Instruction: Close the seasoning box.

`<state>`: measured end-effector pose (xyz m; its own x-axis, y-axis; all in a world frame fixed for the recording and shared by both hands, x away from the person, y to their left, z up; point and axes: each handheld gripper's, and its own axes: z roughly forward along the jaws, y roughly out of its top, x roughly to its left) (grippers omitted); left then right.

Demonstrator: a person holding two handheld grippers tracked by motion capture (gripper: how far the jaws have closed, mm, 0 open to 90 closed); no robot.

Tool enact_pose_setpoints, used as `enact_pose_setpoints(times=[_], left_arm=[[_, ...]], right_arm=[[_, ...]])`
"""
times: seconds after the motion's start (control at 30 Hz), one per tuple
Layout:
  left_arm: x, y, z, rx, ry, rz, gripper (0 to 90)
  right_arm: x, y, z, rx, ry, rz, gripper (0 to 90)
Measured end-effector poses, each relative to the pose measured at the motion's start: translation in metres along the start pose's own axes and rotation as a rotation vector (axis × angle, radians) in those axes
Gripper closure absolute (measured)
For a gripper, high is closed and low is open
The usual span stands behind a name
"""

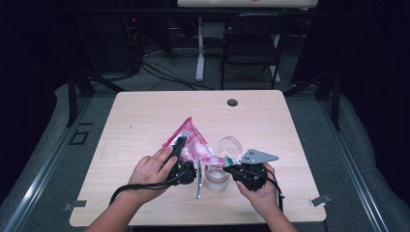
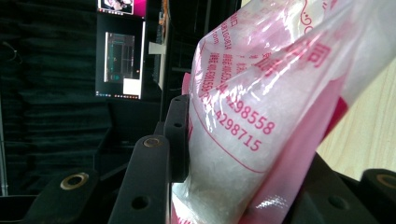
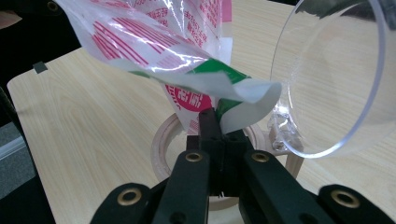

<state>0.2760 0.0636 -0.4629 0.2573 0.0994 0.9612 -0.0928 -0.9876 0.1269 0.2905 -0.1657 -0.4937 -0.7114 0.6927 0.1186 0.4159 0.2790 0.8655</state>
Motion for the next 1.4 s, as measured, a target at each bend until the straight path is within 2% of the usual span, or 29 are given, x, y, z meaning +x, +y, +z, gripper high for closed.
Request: enact_pose_setpoints(times=[0.47, 0.63, 0.83, 1.4], left_arm=[[-0.001, -0.001, 0.001, 0.001, -0.010, -0.009, 68.7], [-0.001, -0.002, 0.001, 0.000, -0.016, -0.025, 68.7], [-0.003, -0.004, 0.001, 0.009, -0.043, -0.052, 68.7], [-0.011, -0.011, 0.003, 0.028, -0.076, -0.095, 69.0]], right_arm=[[0.000, 0.001, -0.002, -0.005, 0.001, -0.003, 90.0], [0.000, 0.002, -0.003, -0.009, -0.001, -0.001, 90.0], [0.001, 0.002, -0.004, -0.014, -0.005, -0.003, 90.0], [0.002, 0.004, -0.006, -0.024, -0.004, -0.006, 90.0]])
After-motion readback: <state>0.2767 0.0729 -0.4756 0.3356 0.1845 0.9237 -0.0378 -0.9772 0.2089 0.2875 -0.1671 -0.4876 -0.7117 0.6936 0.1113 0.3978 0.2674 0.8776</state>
